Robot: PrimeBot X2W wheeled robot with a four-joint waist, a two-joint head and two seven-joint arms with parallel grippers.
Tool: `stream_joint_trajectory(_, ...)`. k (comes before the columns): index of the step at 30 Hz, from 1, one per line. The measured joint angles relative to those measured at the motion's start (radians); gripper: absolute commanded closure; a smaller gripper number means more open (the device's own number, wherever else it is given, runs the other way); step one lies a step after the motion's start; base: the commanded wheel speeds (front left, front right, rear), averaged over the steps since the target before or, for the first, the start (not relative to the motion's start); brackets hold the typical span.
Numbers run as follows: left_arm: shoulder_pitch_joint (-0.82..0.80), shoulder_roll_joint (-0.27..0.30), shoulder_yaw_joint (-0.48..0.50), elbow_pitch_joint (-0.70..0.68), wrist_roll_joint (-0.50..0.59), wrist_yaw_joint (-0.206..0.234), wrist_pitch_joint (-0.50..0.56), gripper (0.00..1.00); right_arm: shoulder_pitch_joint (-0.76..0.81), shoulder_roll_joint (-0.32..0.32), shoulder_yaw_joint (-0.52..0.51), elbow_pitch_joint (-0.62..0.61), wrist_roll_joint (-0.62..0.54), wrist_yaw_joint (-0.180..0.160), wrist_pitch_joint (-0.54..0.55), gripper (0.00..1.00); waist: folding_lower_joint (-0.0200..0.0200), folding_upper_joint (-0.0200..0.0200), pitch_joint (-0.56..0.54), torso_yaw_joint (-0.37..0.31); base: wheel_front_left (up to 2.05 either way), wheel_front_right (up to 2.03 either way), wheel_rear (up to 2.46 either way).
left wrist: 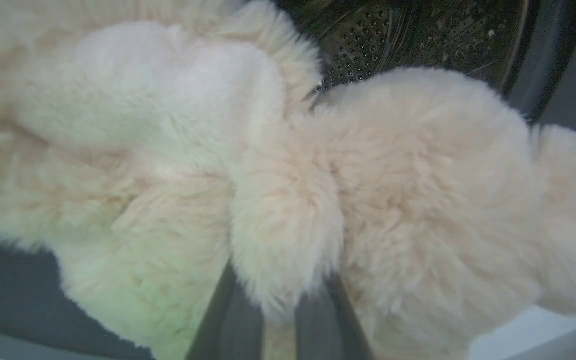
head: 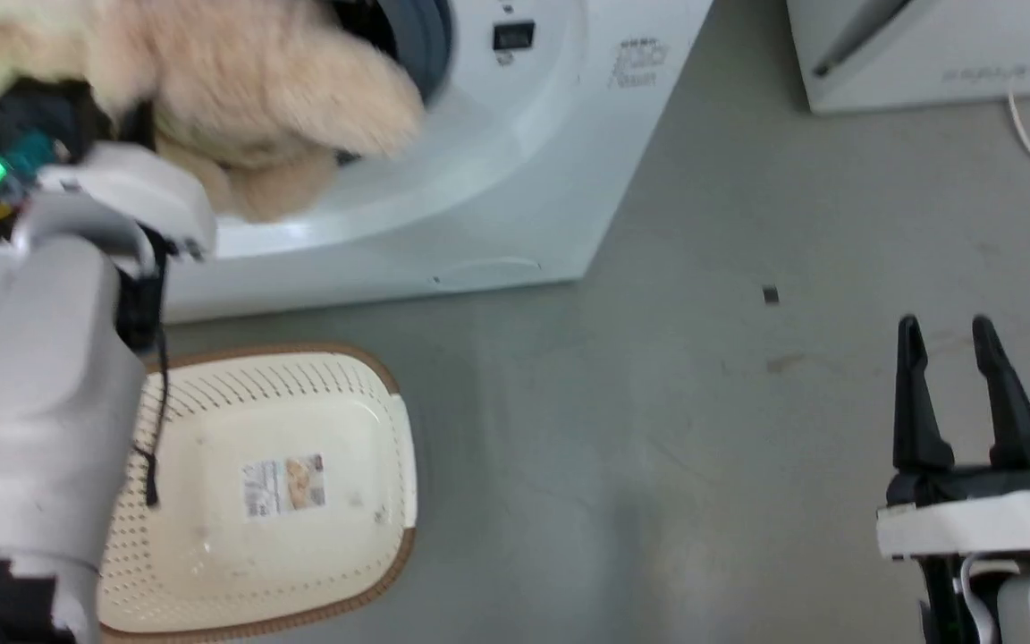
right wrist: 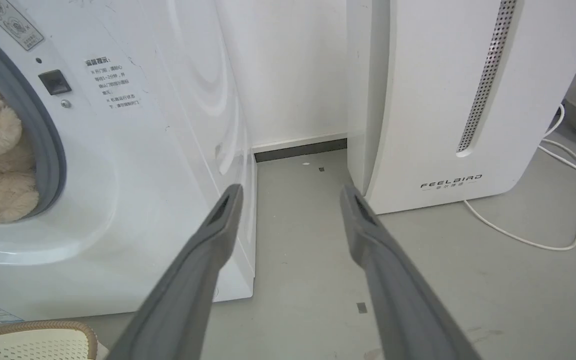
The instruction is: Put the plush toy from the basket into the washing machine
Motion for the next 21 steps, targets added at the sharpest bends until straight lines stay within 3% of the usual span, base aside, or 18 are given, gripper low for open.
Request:
stream_joint_trajectory(10,-0.244,0.089,0.057,0.064,0.021,-0.008,-0.002,1.0,-0.087,0.0,0.028,-0.02,0.038,0.0,0.0,0.0,0.0,0.0,0.174,-0.064,0.0,0.0,0.0)
stream_joint_trajectory(21,-0.404,0.184,0.115,0.076,0.032,0.002,-0.002,1.0,-0.126,0.0,0.033,-0.032,0.06,0.0,0.0,0.0,0.0,-0.0001,0.314,-0.138,0.0,0.0,0.0)
